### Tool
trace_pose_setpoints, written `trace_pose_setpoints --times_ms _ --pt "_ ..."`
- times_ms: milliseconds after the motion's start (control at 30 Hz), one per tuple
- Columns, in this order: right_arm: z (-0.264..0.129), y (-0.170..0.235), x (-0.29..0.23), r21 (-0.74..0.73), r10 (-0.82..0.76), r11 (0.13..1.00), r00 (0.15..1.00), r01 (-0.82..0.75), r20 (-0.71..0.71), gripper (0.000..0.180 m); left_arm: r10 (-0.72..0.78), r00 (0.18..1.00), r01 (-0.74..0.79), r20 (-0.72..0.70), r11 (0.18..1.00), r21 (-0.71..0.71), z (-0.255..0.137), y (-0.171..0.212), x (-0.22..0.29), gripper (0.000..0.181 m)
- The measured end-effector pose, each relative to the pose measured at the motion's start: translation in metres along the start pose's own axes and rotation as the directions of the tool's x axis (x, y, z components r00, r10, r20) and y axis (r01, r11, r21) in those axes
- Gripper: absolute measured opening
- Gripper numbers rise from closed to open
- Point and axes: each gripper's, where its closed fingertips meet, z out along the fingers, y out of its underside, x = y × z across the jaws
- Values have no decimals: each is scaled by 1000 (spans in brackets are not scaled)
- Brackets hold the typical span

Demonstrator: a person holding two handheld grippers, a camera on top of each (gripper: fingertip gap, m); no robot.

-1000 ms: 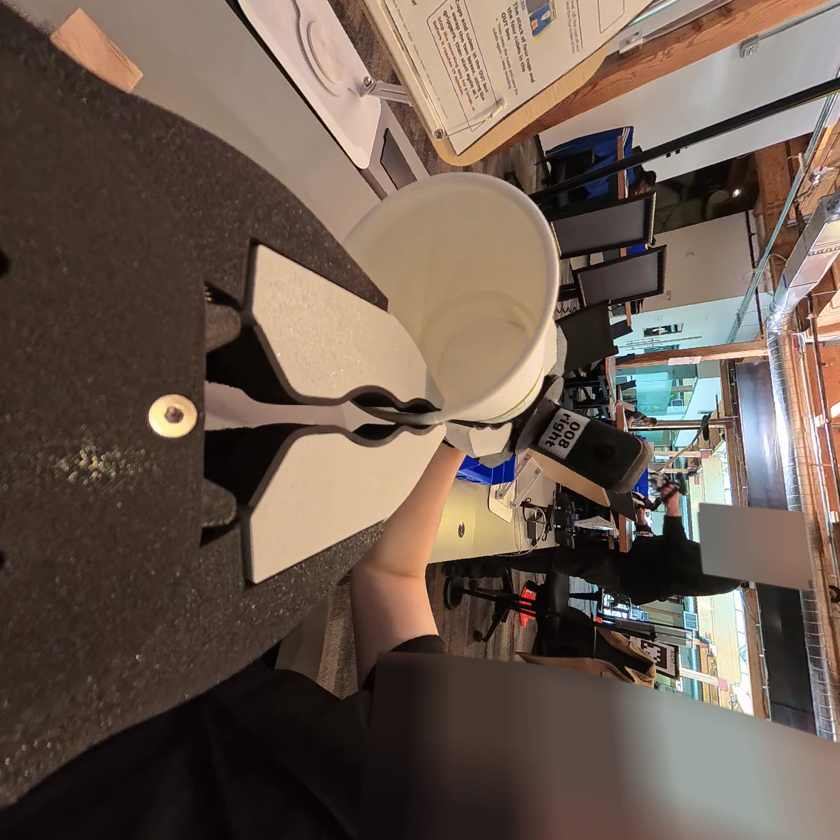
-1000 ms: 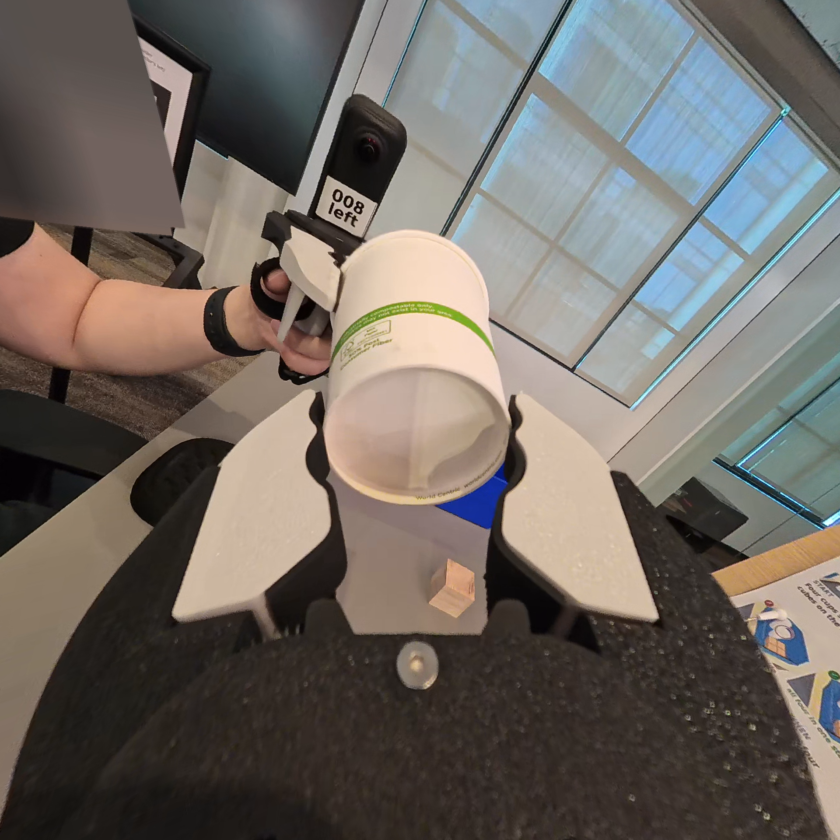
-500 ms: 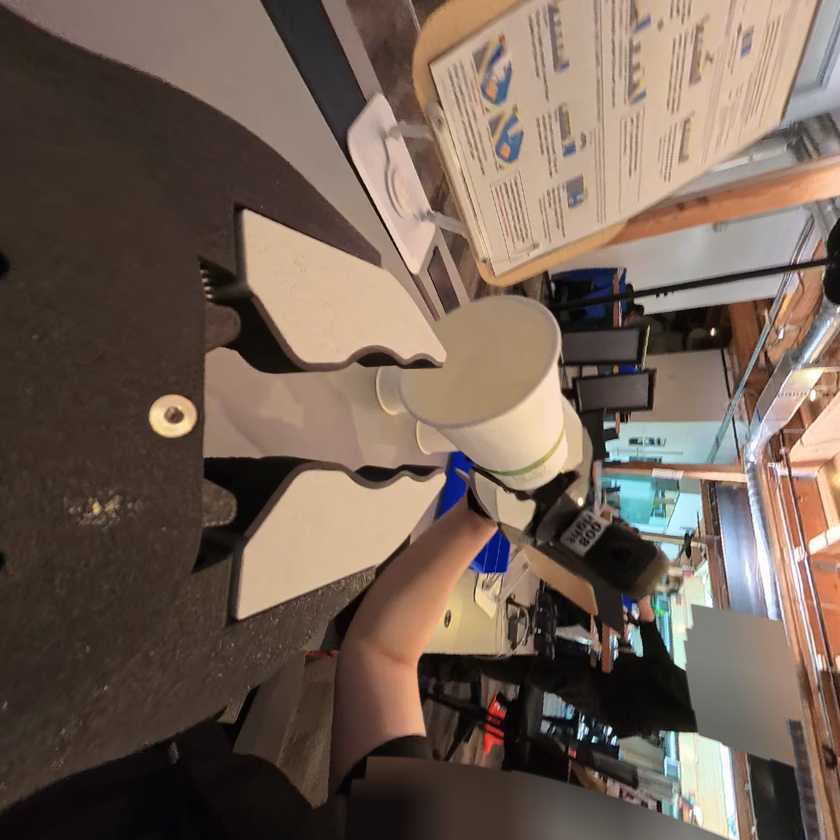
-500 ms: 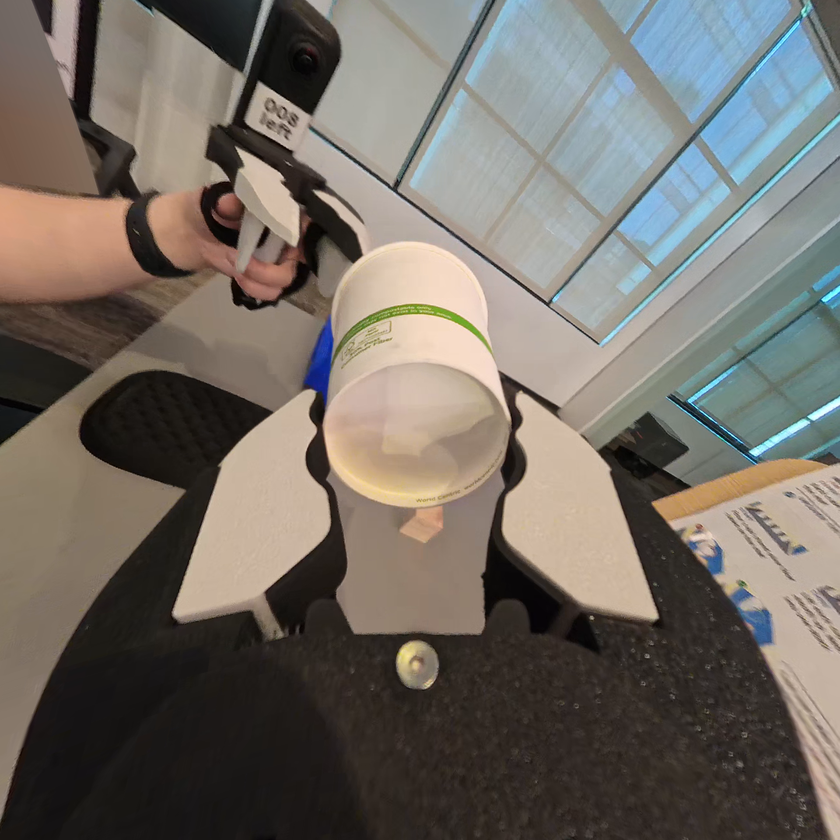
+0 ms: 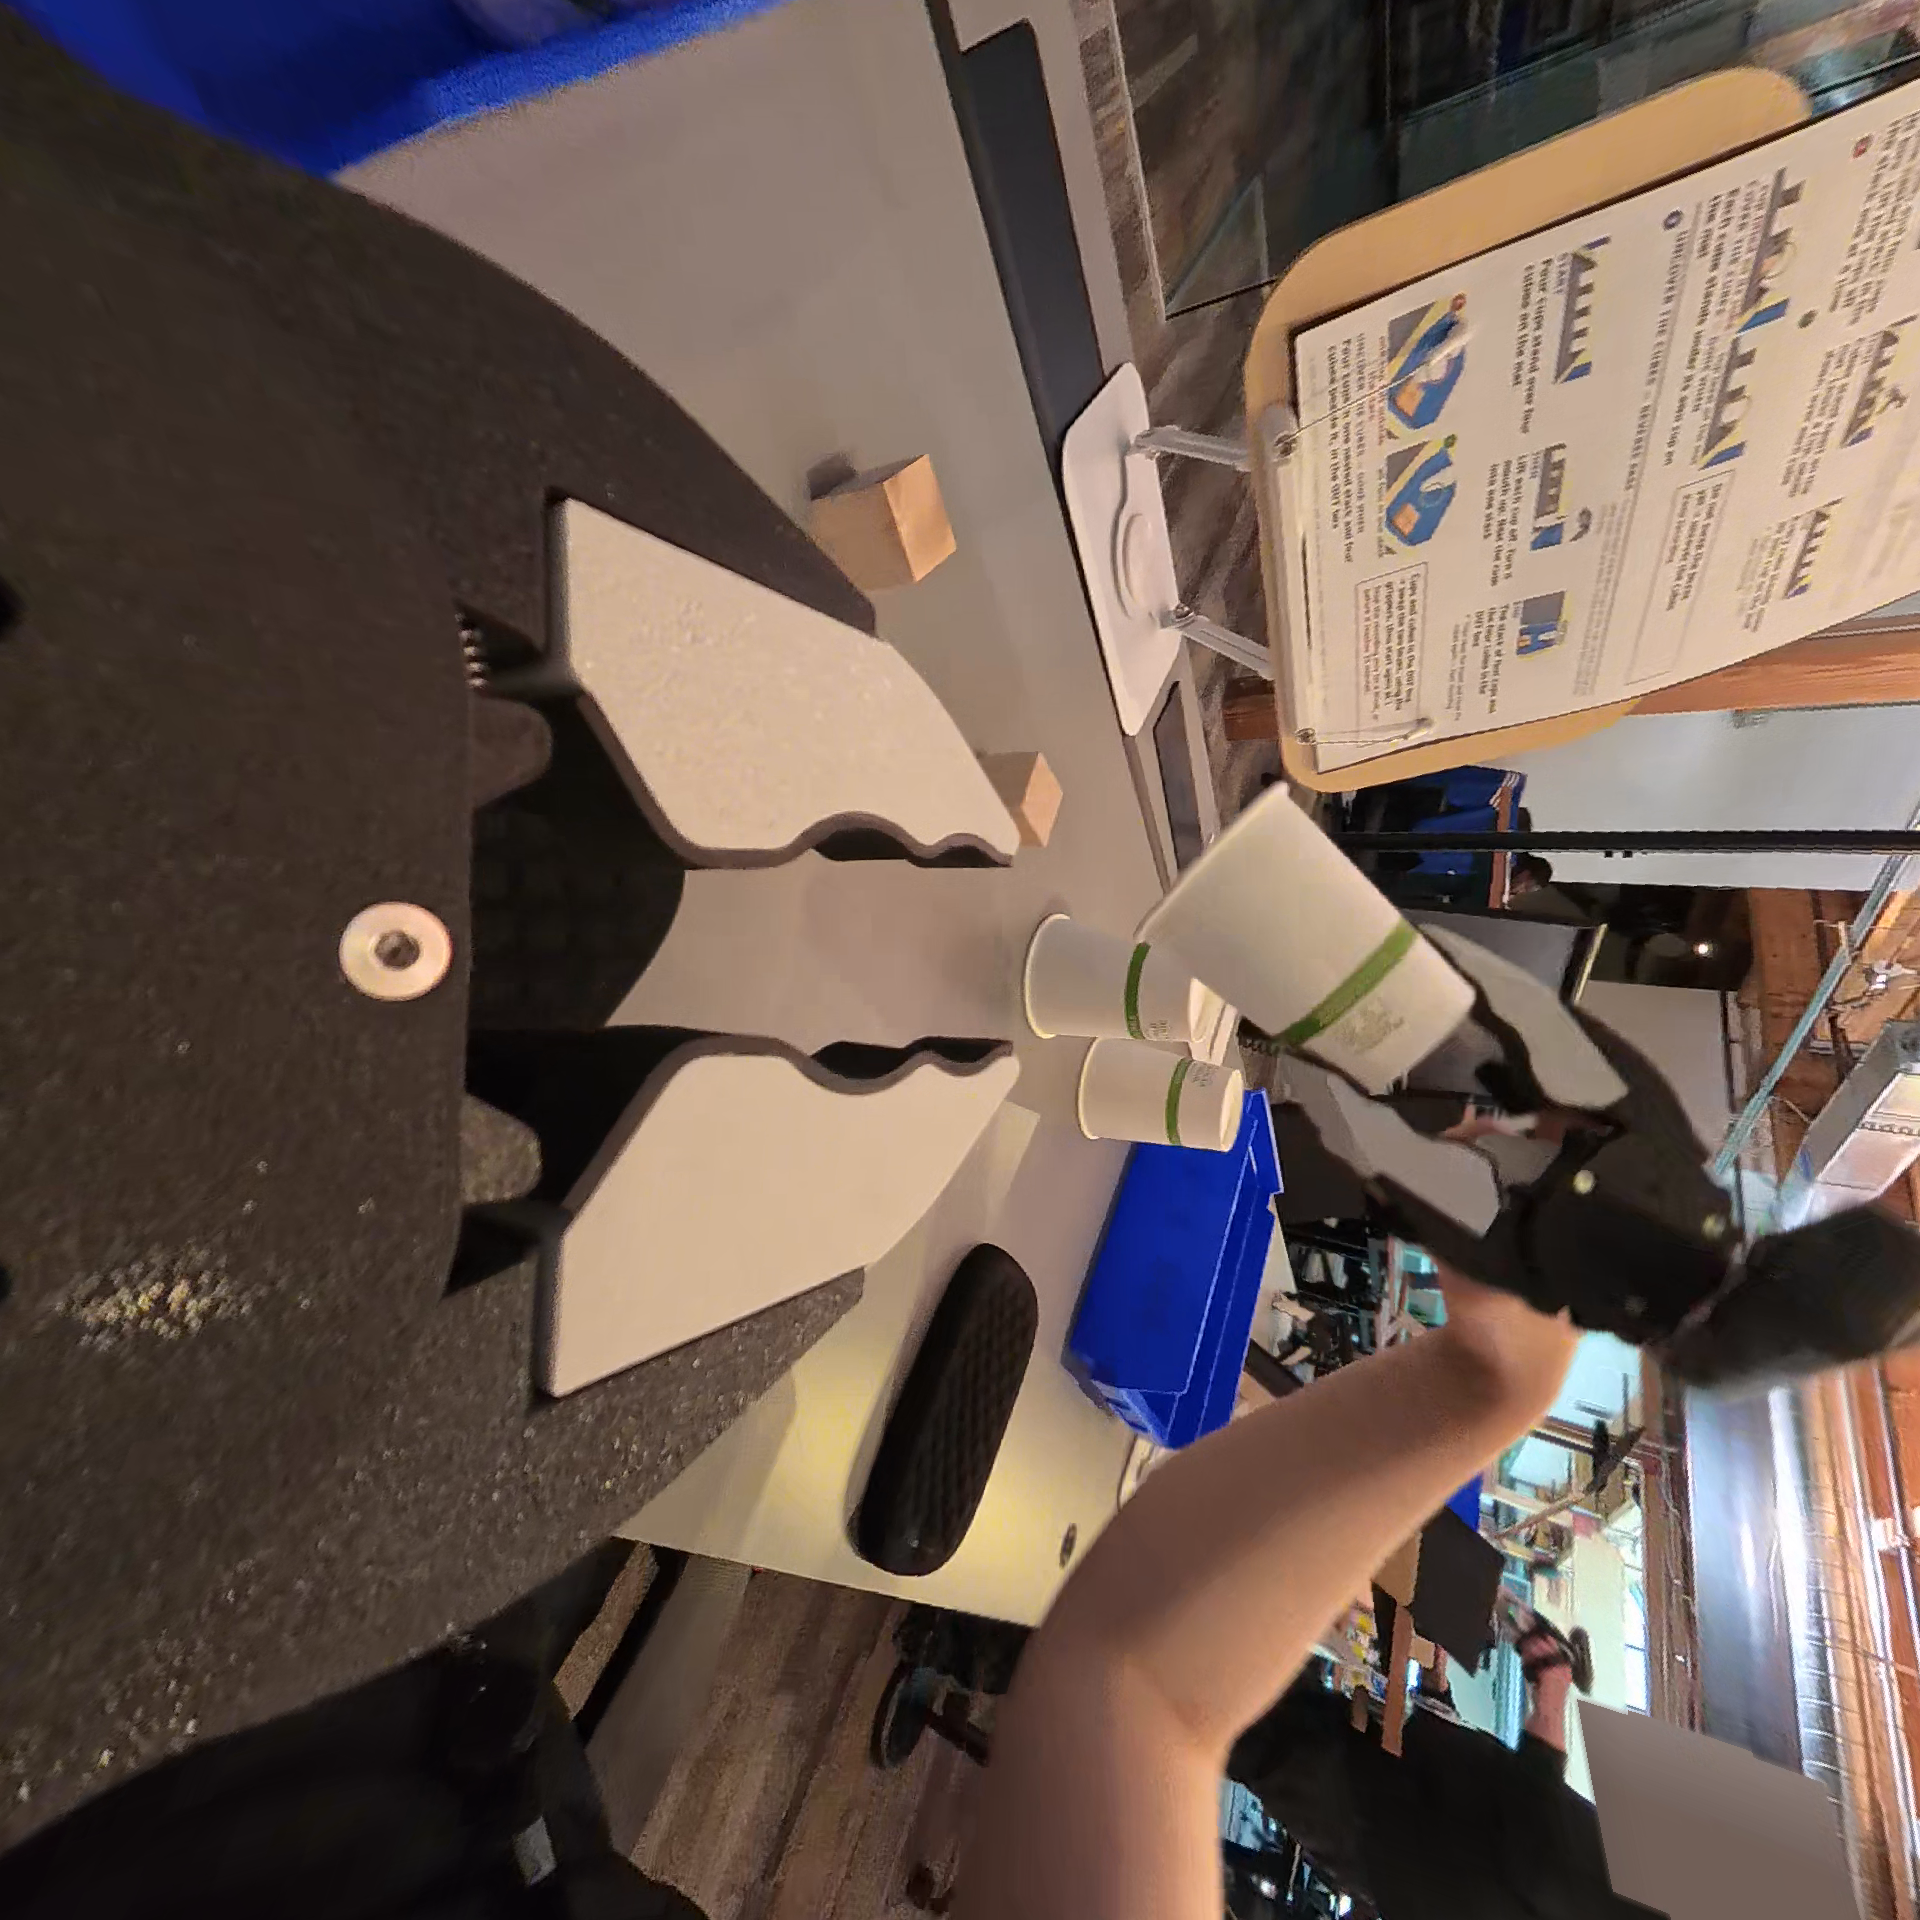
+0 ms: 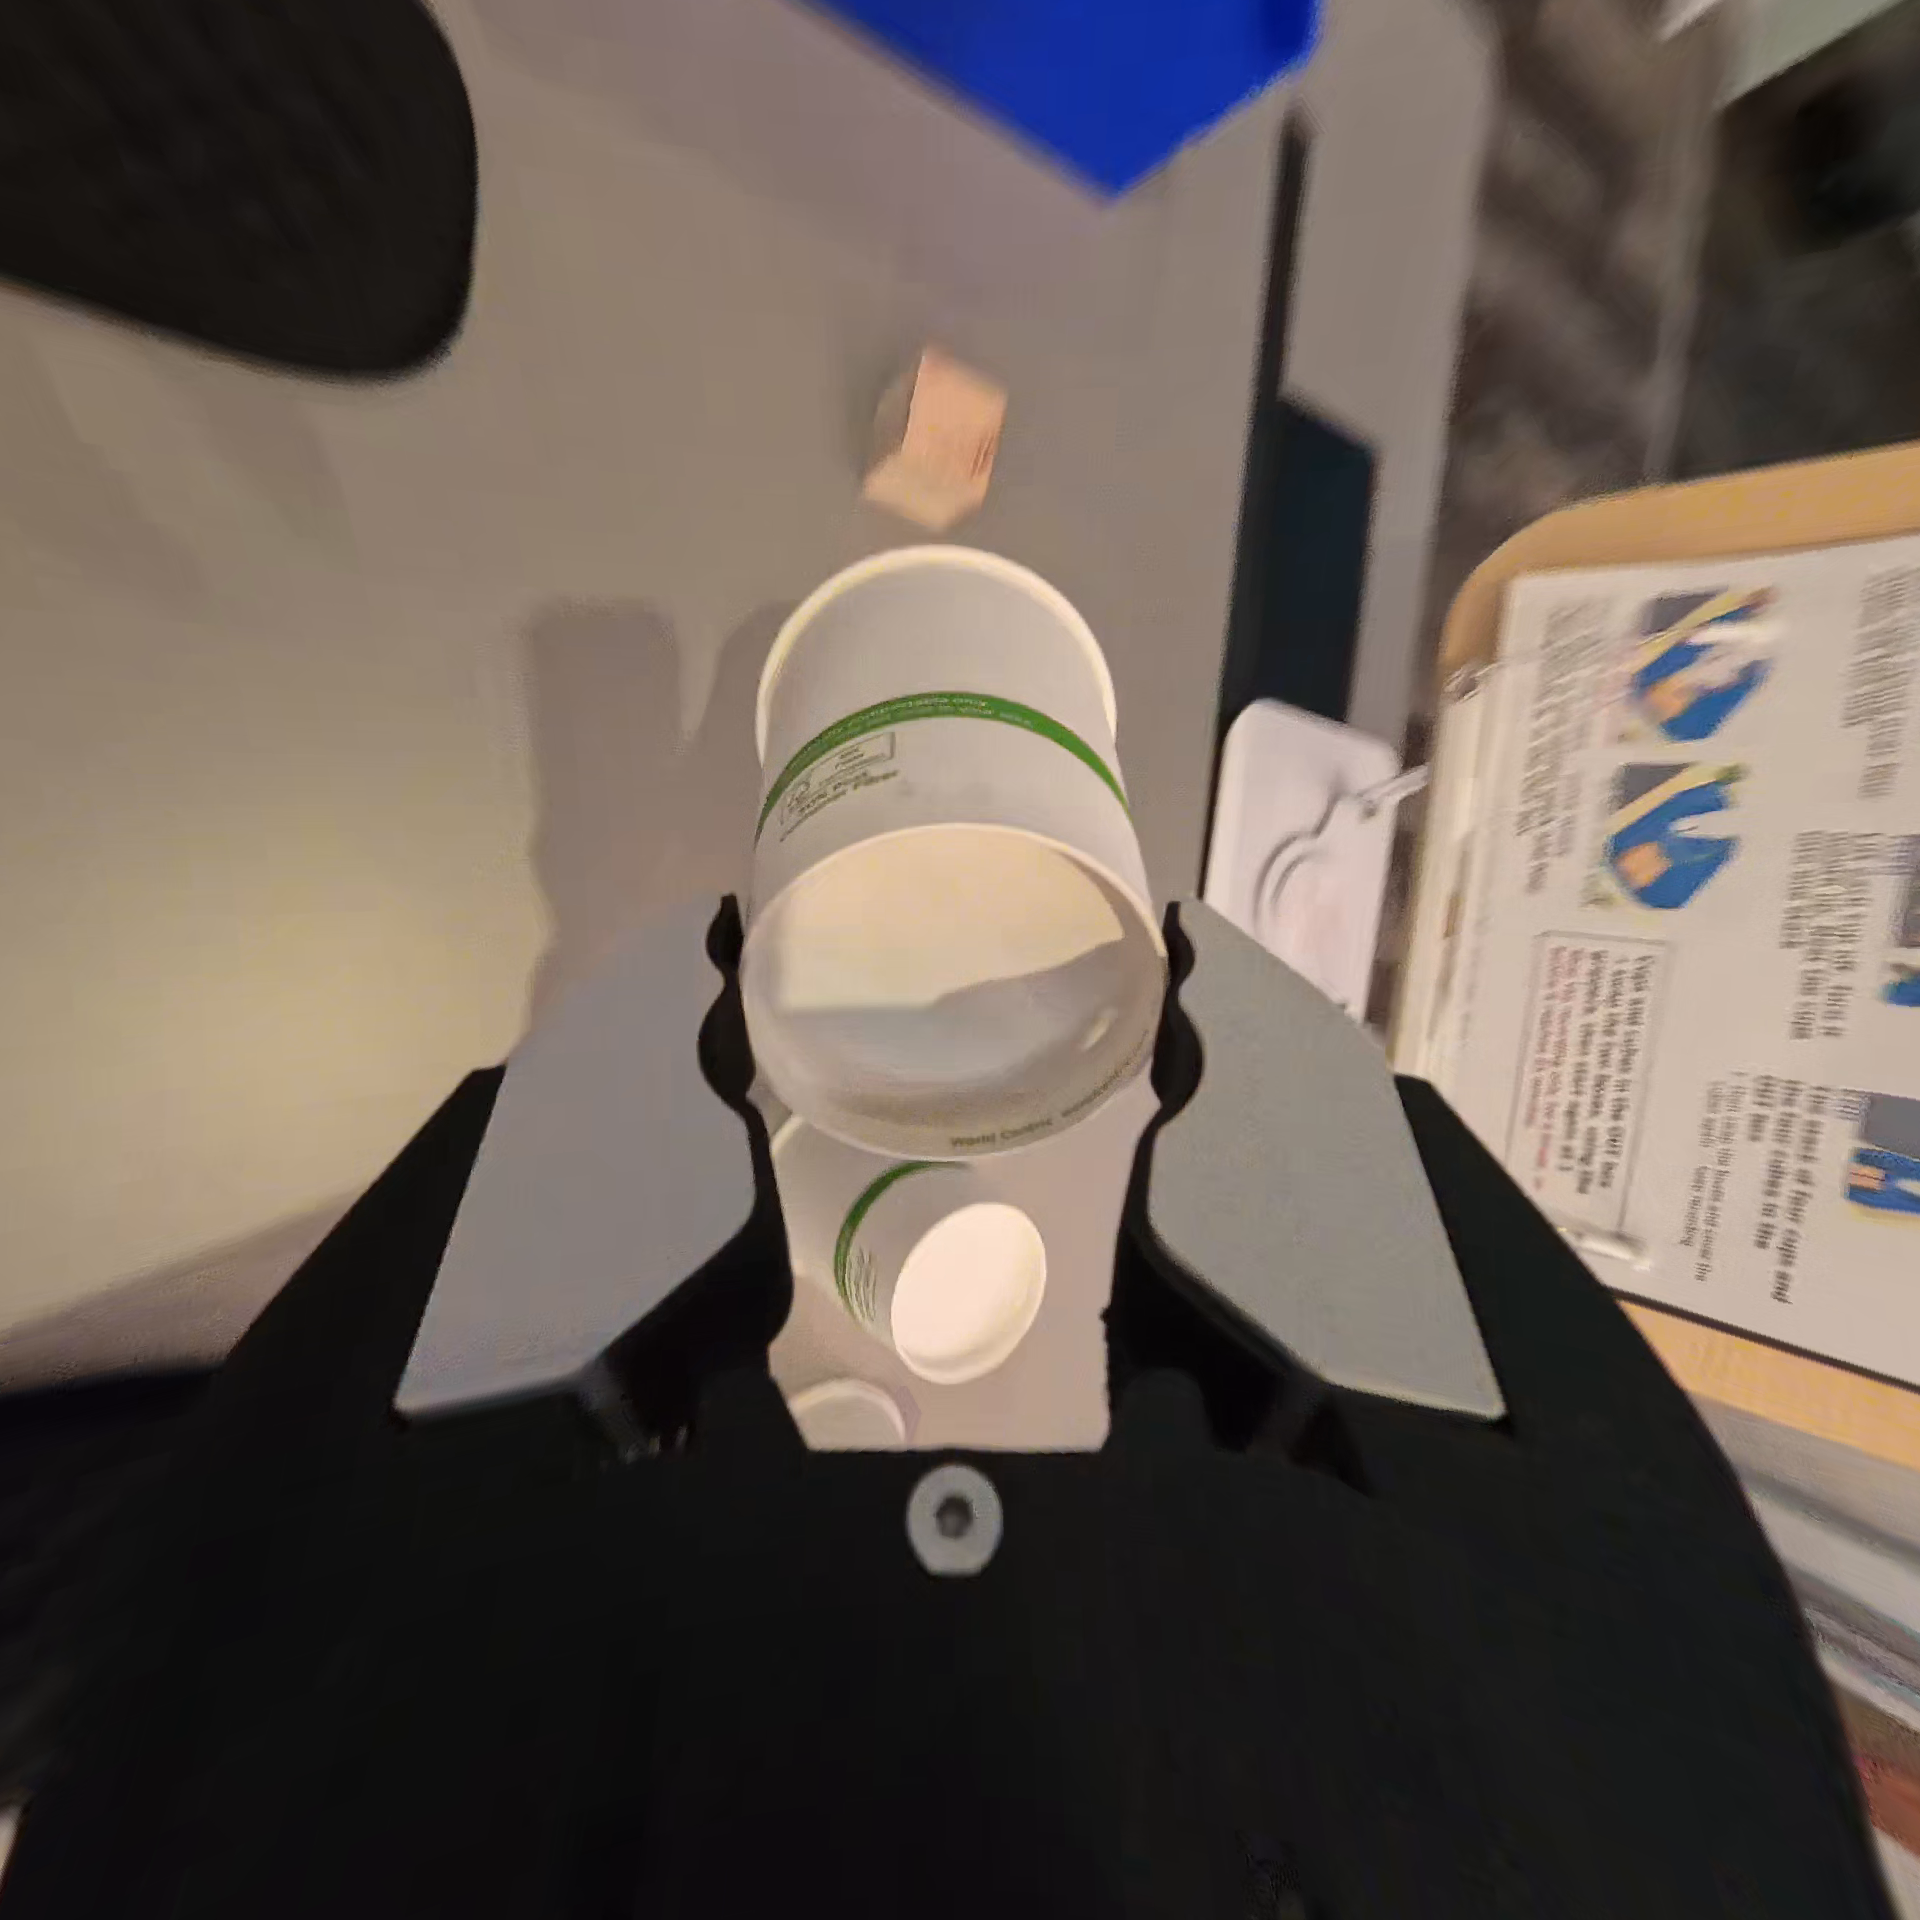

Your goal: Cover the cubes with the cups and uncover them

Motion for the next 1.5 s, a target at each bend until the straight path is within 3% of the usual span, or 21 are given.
trace_pose_setpoints --times_ms 100,233,600,1067,1200,1300,1400,1500 --pt "27 15 7 -228 -9 973 992 37 122 75 -21 999 21 -25 1000 2 -1 6 5 29" --pt "63 26 18 -358 31 932 975 52 222 75 -43 997 44 -57 999 19 -5 6 12 25" --pt "123 46 13 -482 172 876 919 22 354 75 -65 995 66 -74 998 16 -16 11 12 25" --pt "138 65 7 -534 214 845 909 12 359 80 -82 993 81 -88 997 -15 -11 21 13 24" --pt "134 52 16 -394 196 917 935 -68 295 87 -54 998 52 -37 998 -41 -14 19 2 32" --pt "114 33 33 -196 176 970 968 -140 180 90 37 997 -31 66 995 -92 -24 8 -21 33" --pt "75 15 40 16 206 978 977 -207 60 90 238 941 -174 242 950 -258 -40 -4 -70 30" --pt "36 -1 16 187 304 930 949 -316 87 89 444 832 -238 333 827 -509 -53 -7 -131 29"
